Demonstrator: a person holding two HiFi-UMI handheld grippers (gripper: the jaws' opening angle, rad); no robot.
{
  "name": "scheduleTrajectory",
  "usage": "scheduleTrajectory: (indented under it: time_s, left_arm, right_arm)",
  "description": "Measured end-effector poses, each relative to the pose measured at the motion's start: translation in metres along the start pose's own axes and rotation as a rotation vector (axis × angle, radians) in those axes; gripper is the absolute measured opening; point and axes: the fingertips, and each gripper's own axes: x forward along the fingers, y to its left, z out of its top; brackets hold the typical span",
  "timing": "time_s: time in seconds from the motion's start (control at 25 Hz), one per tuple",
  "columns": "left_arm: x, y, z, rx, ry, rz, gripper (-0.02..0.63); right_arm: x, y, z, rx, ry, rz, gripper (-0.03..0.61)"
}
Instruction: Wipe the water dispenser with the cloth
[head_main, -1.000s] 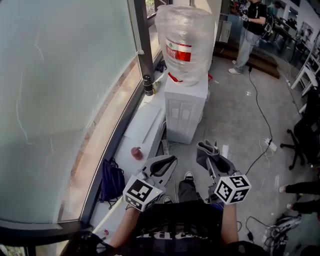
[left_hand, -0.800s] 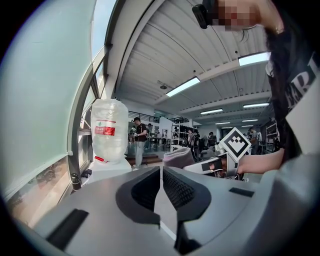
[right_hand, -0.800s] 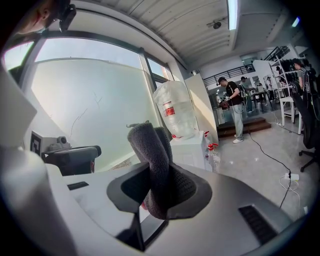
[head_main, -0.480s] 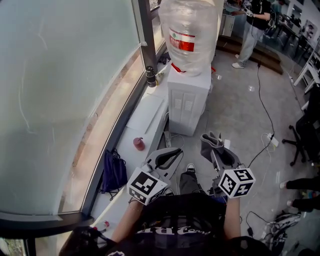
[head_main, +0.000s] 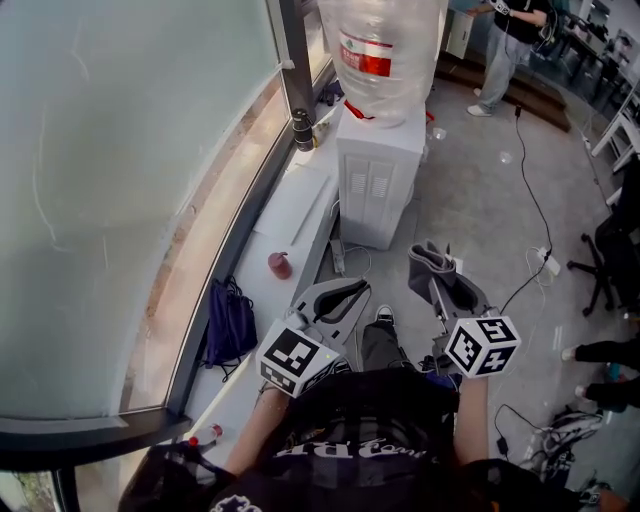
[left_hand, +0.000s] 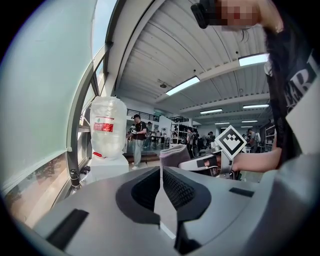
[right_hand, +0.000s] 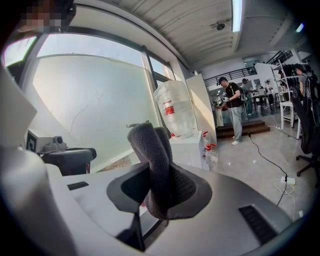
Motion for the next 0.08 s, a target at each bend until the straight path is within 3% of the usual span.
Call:
scheduleTrajectory:
  time_s: [0.08]
  left_arm:
    - [0.0, 0.002, -0.0006, 0.001, -0.003, 0.006, 0.02]
  right_arm:
    - [0.0017, -0.0019, 0.0018, -0.005, -0.004, -0.001, 0.101]
